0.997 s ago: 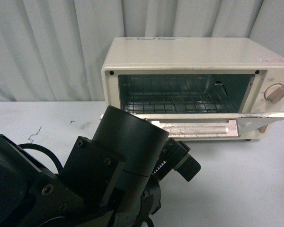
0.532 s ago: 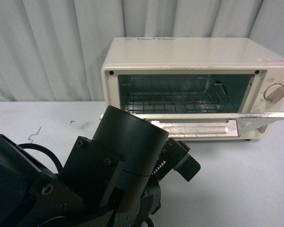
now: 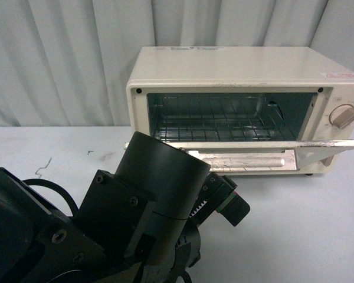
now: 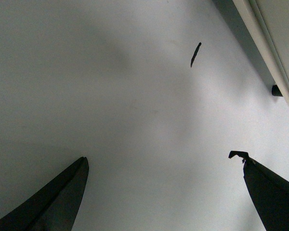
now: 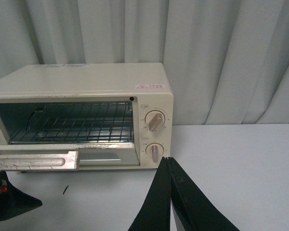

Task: Open oven

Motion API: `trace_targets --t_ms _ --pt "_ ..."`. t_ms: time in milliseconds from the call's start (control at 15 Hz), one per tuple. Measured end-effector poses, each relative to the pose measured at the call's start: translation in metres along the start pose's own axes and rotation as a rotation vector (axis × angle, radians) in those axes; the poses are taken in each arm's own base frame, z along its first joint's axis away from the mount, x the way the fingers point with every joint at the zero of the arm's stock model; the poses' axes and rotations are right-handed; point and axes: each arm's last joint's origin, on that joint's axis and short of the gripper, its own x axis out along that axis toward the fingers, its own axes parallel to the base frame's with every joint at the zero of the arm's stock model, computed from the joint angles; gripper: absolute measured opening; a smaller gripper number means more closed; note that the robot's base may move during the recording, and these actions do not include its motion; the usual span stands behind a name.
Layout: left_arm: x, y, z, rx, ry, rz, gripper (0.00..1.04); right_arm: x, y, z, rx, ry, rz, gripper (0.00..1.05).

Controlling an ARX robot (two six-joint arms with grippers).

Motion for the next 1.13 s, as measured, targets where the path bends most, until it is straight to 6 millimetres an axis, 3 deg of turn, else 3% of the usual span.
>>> trace_targets --t_ms 399,598,731,864,931,1064,1130 --pt "0.000 0.000 0.000 0.000 0.001 0.001 0.98 -0.011 0.000 -0.003 0.000 0.007 0.002 0.02" --pt "0.000 0.000 0.000 0.000 0.001 0.001 0.98 -0.011 0.000 -0.003 0.000 0.007 0.002 0.37" --pt "0.000 0.000 0.000 0.000 0.001 0.001 0.98 -0.011 0.000 -0.003 0.000 0.007 0.002 0.71" --pt "0.000 0.000 0.000 0.000 0.001 0.001 0.98 -0.011 0.000 -0.003 0.000 0.007 0.002 0.93" --pt "0.000 0.000 0.000 0.000 0.001 0.001 0.98 -0.011 0.000 -0.003 0.000 0.007 0.002 1.00" --pt "0.001 0.001 -0.001 -0.013 -0.057 -0.048 0.98 -0.011 0.000 -0.003 0.000 0.007 0.002 0.98" --pt "0.002 0.009 -0.005 -0.062 -0.176 -0.105 0.98 -0.011 0.000 -0.003 0.000 0.007 0.002 0.98"
